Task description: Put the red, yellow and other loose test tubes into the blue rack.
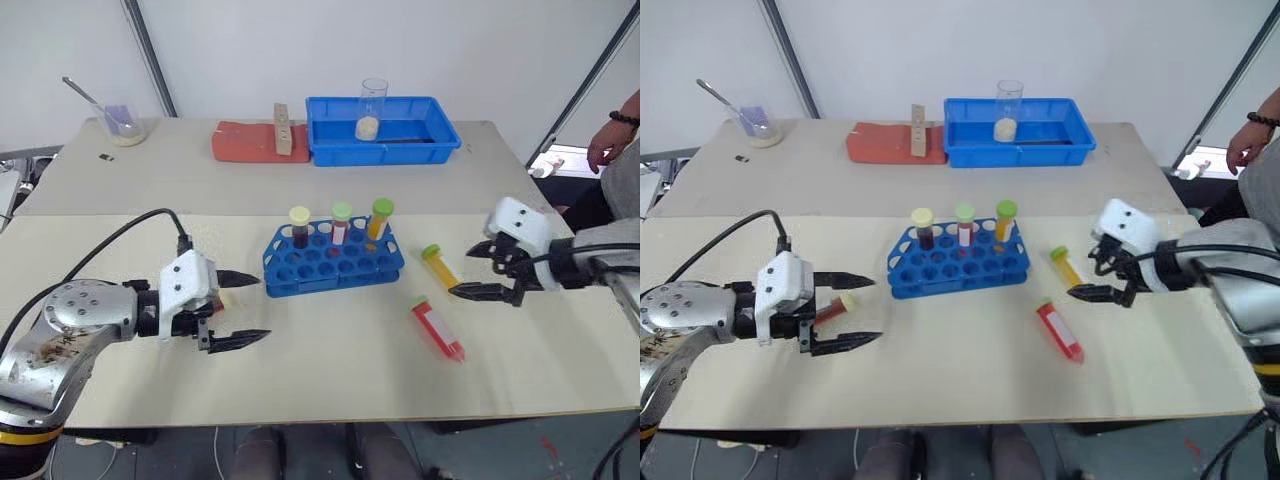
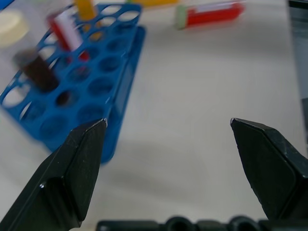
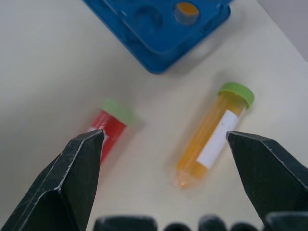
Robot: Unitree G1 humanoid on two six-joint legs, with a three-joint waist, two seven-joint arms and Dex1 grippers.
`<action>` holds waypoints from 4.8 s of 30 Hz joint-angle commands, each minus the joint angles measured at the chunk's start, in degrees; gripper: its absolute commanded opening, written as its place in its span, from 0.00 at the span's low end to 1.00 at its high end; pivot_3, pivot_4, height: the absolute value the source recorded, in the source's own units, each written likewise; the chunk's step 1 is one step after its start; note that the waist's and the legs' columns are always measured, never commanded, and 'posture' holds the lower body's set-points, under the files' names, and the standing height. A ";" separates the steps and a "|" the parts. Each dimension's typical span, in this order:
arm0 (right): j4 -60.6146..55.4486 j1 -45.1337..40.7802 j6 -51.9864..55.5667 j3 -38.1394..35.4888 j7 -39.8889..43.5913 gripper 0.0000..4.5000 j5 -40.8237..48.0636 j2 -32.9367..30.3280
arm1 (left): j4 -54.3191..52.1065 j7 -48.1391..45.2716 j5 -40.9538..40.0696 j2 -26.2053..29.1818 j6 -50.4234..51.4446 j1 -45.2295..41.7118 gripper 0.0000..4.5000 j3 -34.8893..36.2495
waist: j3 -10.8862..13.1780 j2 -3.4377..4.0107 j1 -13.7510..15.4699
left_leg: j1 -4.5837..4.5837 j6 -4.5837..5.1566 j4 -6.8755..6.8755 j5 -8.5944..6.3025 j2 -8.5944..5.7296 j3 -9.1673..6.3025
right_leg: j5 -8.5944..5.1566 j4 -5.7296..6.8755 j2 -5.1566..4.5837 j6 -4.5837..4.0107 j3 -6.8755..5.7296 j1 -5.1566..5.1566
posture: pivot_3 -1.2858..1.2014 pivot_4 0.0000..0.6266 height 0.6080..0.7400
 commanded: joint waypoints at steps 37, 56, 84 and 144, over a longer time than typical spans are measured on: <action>55.08 -29.60 2.50 10.96 2.81 0.22 -20.71 23.67 | 0.70 3.10 -5.21 -12.46 -3.52 -7.13 1.00 -5.65 | -0.02 0.04 -0.05 | -0.31 0.03 0.04 0.03 -0.08 -0.13 | 0.39 -0.14 0.02 0.03 -0.04 -0.07 | 0.52 0.24 1.00; 43.21 -24.76 10.02 5.97 0.47 0.22 -18.08 21.72 | 6.46 0.64 -3.05 -14.11 -6.93 -11.72 1.00 -6.82 | -0.02 0.04 -0.04 | -0.35 0.03 0.04 0.03 -0.09 -0.14 | 0.39 -0.16 0.02 0.04 -0.04 -0.07 | 0.52 0.24 1.00; -17.34 19.55 -30.47 -16.83 -31.78 0.22 -5.21 51.65 | 11.26 -0.96 -1.25 -13.81 -6.06 -14.66 1.00 -6.39 | -0.02 0.04 -0.18 | -0.26 -0.06 0.08 0.40 -0.08 -0.28 | 0.50 -0.11 0.06 0.49 -0.10 0.02 | 0.52 0.24 1.00; 9.48 19.48 -58.70 -11.26 -41.96 0.99 -5.55 56.50 | 11.07 12.06 -2.56 -17.67 -3.87 -15.86 1.00 -2.53 | -0.02 0.05 -1.43 | -0.29 -0.05 0.00 0.41 -0.05 -0.35 | 0.68 -0.17 0.09 0.13 -0.09 0.02 | 0.52 0.24 1.00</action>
